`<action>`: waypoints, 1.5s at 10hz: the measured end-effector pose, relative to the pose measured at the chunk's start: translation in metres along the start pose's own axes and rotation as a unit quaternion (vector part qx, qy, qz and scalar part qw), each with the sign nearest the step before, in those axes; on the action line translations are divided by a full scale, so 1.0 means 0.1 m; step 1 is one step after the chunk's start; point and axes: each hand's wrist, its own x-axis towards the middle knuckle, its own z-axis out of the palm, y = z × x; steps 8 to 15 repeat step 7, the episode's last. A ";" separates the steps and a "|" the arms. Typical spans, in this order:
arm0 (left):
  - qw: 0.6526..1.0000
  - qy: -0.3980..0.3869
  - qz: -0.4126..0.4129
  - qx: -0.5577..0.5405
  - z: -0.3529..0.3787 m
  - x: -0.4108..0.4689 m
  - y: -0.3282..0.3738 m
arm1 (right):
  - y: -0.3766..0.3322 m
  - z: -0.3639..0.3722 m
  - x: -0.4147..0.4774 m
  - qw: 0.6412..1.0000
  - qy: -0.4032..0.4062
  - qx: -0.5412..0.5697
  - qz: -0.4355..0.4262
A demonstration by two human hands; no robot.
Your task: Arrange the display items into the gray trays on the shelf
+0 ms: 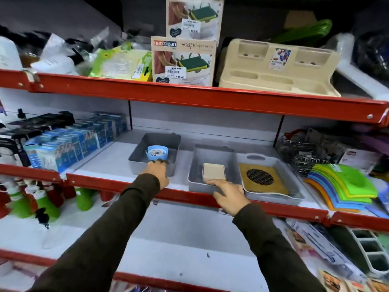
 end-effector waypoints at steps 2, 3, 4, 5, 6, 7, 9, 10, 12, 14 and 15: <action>0.994 0.013 0.073 -0.081 0.14 -0.33 -0.08 | -0.04 0.00 0.01 0.999 0.017 0.039 0.008; 0.991 0.026 0.098 -0.085 0.19 -0.47 -0.03 | -0.06 0.01 0.00 0.997 0.034 0.064 0.015; 0.991 0.031 0.104 -0.081 0.19 -0.57 0.00 | -0.08 0.02 -0.02 0.997 0.035 0.062 0.020; 0.991 0.033 0.103 -0.077 0.17 -0.61 0.01 | -0.11 0.02 -0.05 0.997 0.038 0.060 0.021; 0.993 0.031 0.090 -0.068 0.14 -0.66 0.05 | -0.15 -0.01 -0.10 0.998 0.028 0.041 0.024; 0.990 0.088 0.112 0.004 0.05 -0.73 0.17 | -0.23 -0.09 -0.14 0.992 0.121 -0.032 -0.021; 0.990 0.088 0.112 0.004 0.05 -0.73 0.17 | -0.23 -0.09 -0.14 0.992 0.121 -0.032 -0.021; 0.990 0.088 0.112 0.004 0.05 -0.73 0.17 | -0.23 -0.09 -0.14 0.992 0.121 -0.032 -0.021; 0.990 0.088 0.112 0.004 0.05 -0.73 0.17 | -0.23 -0.09 -0.14 0.992 0.121 -0.032 -0.021; 0.990 0.088 0.112 0.004 0.05 -0.73 0.17 | -0.23 -0.09 -0.14 0.992 0.121 -0.032 -0.021; 0.990 0.088 0.112 0.004 0.05 -0.73 0.17 | -0.23 -0.09 -0.14 0.992 0.121 -0.032 -0.021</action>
